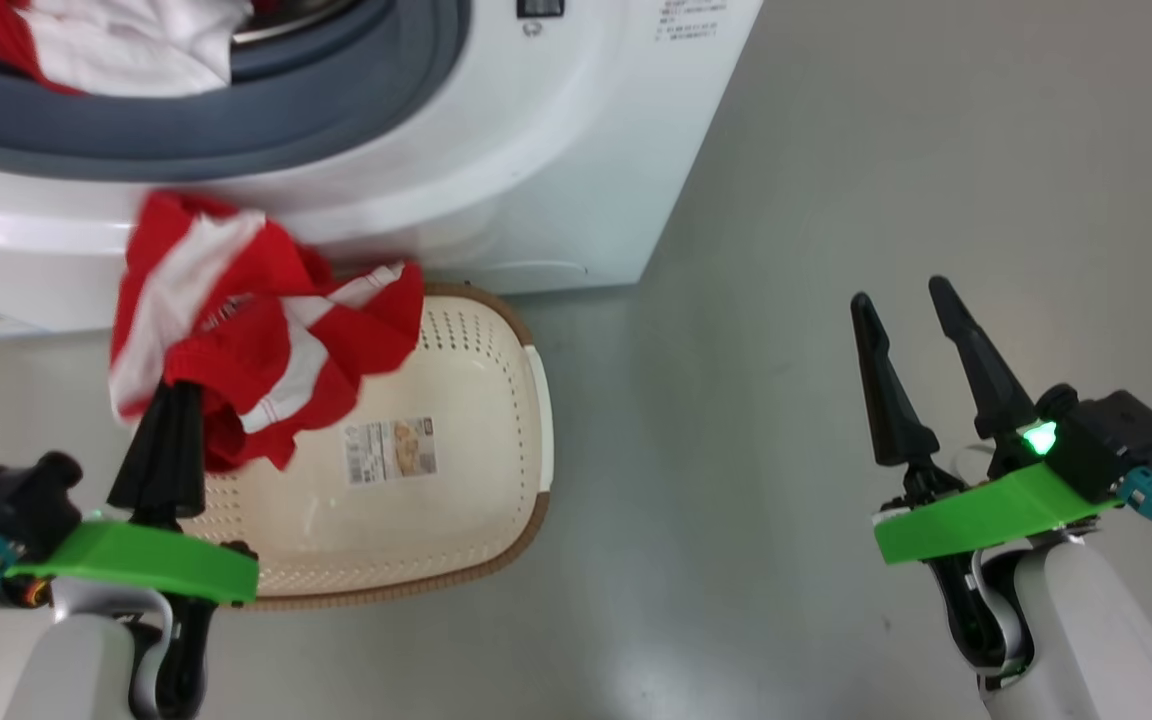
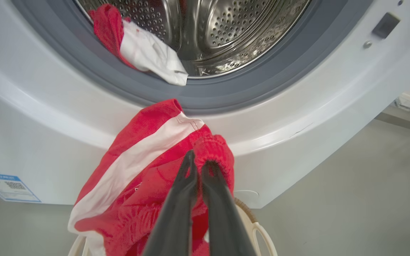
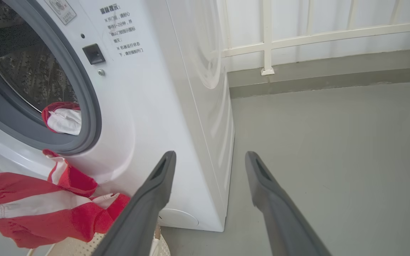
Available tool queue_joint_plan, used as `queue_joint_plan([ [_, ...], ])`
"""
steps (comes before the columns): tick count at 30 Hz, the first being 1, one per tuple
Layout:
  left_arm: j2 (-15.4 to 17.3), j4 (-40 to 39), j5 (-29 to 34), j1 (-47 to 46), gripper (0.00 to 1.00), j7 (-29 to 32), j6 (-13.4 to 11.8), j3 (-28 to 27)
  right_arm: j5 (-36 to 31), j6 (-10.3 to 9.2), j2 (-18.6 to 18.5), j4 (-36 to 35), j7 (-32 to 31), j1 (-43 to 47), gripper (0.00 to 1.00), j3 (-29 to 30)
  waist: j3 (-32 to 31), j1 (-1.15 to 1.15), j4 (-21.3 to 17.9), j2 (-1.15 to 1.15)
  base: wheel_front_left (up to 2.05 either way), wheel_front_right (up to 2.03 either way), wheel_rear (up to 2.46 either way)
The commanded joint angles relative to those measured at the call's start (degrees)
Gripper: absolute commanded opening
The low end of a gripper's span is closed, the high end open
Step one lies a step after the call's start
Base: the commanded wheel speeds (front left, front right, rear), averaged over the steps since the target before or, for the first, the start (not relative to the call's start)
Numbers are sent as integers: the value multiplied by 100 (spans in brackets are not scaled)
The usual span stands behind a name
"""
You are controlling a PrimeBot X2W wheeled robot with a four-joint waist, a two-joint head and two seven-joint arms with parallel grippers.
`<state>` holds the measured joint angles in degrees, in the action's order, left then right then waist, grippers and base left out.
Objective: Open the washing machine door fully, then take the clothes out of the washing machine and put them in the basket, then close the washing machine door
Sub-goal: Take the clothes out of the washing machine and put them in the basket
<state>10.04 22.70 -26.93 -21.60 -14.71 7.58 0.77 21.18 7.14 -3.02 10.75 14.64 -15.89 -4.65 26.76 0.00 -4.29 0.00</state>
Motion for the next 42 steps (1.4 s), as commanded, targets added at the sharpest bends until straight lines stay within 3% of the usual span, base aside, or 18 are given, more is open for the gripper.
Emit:
queue_joint_plan([
  [1,188,11,48,-165,0,-29,-9,-139,35,35,14,-156,36,-69,100,-157,199,0,-73,0,0,0,0],
  [11,352,1379,-3,-765,0,-29,-9,190,135,35,14,-241,36,-213,100,-262,714,0,-238,0,0,0,0],
  [21,603,2680,-163,-1448,0,-29,-9,893,158,35,14,-380,36,-430,100,-378,1305,0,-398,0,0,0,0],
  [42,1116,3899,-1095,-2505,0,-29,-9,2412,229,35,14,-568,36,-663,100,-723,2014,0,-725,0,0,0,0],
])
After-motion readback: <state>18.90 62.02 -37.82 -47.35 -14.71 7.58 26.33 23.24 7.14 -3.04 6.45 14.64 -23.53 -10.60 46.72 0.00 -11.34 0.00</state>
